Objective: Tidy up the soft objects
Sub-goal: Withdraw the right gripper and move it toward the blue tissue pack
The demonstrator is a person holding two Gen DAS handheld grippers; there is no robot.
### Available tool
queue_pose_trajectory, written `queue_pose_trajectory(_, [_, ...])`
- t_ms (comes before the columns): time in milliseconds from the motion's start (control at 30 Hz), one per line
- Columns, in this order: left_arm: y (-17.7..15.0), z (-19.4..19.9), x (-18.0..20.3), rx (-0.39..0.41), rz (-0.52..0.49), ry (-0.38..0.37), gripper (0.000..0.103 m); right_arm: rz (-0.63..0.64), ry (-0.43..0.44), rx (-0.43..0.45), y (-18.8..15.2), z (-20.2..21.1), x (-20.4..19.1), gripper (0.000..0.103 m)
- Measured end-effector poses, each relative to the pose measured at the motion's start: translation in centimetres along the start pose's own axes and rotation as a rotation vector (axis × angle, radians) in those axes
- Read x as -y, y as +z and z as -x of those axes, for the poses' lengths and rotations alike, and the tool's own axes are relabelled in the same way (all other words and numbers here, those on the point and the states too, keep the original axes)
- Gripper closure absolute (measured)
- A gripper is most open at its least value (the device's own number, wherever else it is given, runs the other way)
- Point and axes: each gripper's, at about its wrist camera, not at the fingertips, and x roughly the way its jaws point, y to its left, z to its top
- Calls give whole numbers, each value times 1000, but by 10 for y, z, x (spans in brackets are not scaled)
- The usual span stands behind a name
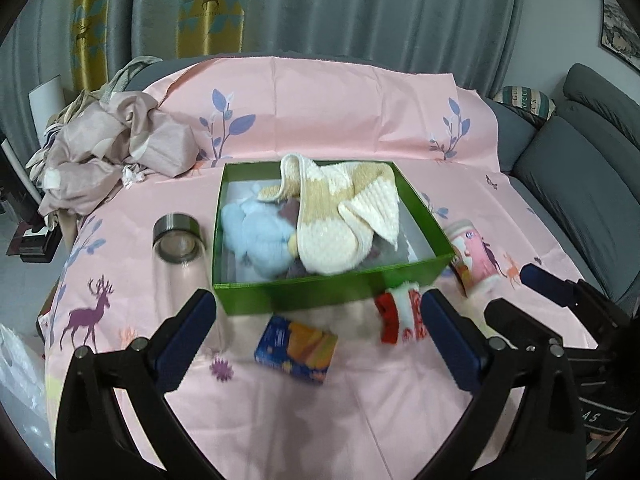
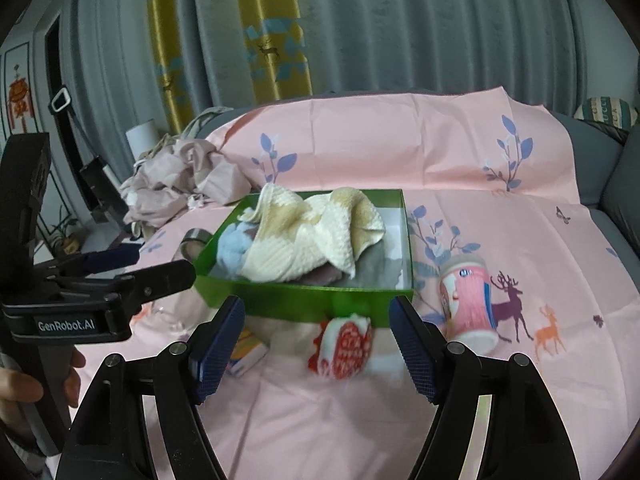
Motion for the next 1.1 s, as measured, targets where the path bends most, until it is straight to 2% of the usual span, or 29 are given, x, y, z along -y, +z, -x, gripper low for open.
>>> queue_pose_trajectory(267, [-26, 17, 5, -15, 10, 5, 1, 5, -3, -15, -19, 17, -6, 28])
queue_pose_trajectory(600, [-42, 29, 6, -20, 16, 16, 1, 8, -2, -32, -35, 25, -11, 28])
queue_pose_trajectory(1100, [-54, 15, -1, -69, 33, 26, 1, 21, 16, -77, -47, 12, -17, 28])
